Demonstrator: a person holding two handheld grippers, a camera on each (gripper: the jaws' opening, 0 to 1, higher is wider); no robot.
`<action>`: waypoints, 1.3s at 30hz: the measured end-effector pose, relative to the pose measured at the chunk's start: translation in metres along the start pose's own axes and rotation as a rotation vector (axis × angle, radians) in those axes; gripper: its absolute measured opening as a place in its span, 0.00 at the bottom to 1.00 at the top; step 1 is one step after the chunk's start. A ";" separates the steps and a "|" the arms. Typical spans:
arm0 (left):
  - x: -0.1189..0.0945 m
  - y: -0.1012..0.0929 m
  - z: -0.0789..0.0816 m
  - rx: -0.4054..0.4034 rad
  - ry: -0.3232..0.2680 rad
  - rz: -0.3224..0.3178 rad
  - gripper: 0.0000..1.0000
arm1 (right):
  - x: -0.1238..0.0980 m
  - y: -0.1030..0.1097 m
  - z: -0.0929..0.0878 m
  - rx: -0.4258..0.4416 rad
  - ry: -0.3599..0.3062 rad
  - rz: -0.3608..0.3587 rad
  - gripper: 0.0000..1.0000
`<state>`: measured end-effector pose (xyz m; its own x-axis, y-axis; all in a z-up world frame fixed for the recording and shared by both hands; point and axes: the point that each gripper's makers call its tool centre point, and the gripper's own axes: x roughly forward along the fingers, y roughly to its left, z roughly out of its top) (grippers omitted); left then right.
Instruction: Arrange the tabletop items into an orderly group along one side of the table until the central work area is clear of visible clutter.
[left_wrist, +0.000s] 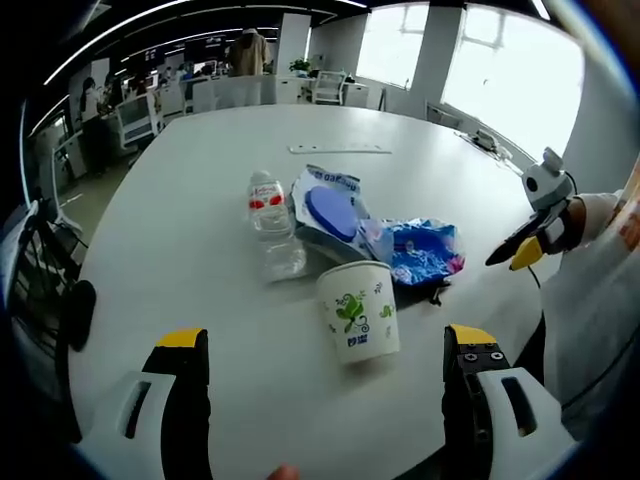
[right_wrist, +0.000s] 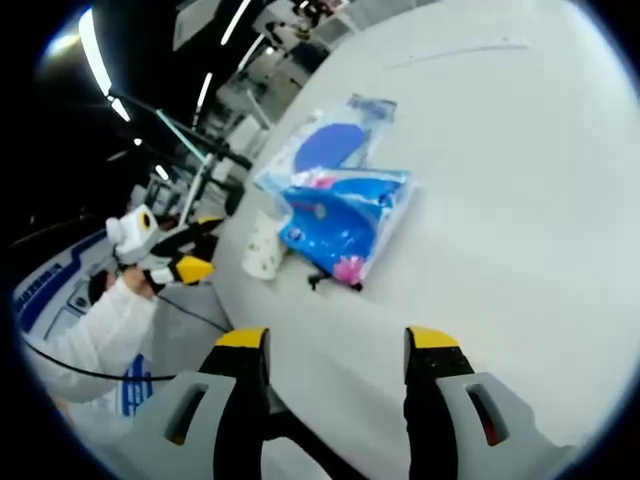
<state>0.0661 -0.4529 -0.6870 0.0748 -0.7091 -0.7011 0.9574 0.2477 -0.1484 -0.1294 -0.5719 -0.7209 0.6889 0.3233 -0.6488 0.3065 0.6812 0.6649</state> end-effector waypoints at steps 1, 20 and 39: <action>0.000 0.000 0.000 -0.001 -0.001 0.001 1.00 | 0.000 0.000 0.000 0.001 0.000 -0.002 0.51; -0.003 0.003 0.003 -0.013 -0.025 0.018 1.00 | 0.001 -0.006 0.001 0.012 0.002 -0.026 0.48; 0.002 -0.010 0.024 -0.040 -0.091 0.040 0.86 | 0.003 -0.015 0.022 -0.014 -0.042 -0.083 0.45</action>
<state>0.0631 -0.4731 -0.6703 0.1390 -0.7547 -0.6412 0.9416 0.3013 -0.1505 -0.1178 -0.5953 -0.7243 0.6885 0.2379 -0.6851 0.3543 0.7139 0.6040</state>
